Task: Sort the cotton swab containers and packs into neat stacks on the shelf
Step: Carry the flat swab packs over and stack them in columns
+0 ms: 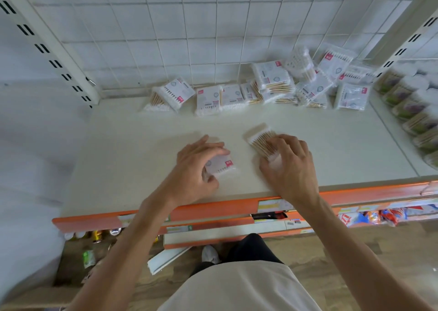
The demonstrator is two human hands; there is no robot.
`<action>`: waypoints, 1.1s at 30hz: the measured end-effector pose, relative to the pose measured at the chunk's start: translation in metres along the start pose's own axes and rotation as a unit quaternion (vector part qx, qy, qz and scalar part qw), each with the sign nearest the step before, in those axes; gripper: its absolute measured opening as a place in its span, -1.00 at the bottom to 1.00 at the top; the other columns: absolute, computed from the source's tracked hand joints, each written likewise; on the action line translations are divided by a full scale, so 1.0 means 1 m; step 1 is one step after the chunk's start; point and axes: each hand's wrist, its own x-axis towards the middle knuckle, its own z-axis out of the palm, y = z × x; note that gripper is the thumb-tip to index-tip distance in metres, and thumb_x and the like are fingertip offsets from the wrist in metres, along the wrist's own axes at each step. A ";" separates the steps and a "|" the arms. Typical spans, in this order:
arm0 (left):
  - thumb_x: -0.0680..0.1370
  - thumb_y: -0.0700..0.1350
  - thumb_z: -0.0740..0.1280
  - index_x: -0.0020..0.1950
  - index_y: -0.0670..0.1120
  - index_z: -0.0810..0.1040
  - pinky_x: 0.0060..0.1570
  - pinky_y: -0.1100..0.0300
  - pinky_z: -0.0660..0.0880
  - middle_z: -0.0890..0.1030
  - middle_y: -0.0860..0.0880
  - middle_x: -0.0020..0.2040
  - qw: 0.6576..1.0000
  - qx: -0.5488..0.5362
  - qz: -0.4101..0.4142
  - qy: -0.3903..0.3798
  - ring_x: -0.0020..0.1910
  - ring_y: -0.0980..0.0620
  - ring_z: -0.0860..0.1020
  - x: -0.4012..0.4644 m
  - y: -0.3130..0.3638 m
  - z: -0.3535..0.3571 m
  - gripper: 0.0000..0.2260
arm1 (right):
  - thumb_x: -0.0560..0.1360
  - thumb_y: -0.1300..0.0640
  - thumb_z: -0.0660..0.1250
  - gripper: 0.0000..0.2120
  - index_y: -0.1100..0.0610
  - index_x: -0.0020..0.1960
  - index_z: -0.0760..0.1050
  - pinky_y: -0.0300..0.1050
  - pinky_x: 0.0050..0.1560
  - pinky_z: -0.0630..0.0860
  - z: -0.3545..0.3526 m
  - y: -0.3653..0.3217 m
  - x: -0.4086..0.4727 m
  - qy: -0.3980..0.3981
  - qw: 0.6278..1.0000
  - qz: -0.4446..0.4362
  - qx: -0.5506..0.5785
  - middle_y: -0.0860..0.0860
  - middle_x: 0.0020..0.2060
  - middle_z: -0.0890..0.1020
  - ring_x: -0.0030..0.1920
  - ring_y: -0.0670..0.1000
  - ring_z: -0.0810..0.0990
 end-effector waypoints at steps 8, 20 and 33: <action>0.39 -0.03 0.58 0.47 -0.09 0.40 0.40 0.33 0.18 0.43 0.02 0.41 0.993 0.008 -0.056 0.107 0.39 0.01 0.35 -0.009 0.007 0.018 -0.31 | 0.38 -0.30 0.37 -0.38 0.09 0.26 0.50 0.03 0.21 0.53 -0.010 -0.003 -0.002 -0.053 0.997 -0.030 0.051 0.02 0.26 0.49 0.23 0.08 0.48; 0.31 -0.05 0.54 0.45 -0.10 0.43 0.25 0.50 0.28 0.37 0.03 0.24 0.989 -0.042 -0.049 0.132 0.22 0.14 0.41 -0.026 0.006 0.018 -0.28 | 0.35 -0.27 0.34 -0.24 0.10 0.43 0.34 0.01 0.27 0.43 -0.010 0.004 -0.001 -0.118 0.989 -0.047 0.079 0.03 0.28 0.39 0.23 0.07 0.39; 0.33 -0.04 0.54 0.36 0.00 0.45 0.13 0.24 0.51 0.47 0.12 0.18 0.984 -0.036 -0.019 0.172 0.13 0.15 0.53 -0.027 0.051 0.020 -0.38 | 0.29 -0.15 0.61 -0.23 -0.01 0.37 0.33 -0.22 0.11 0.47 -0.054 -0.006 -0.010 -0.133 0.979 -0.028 0.154 -0.20 0.18 0.36 0.10 -0.12 0.44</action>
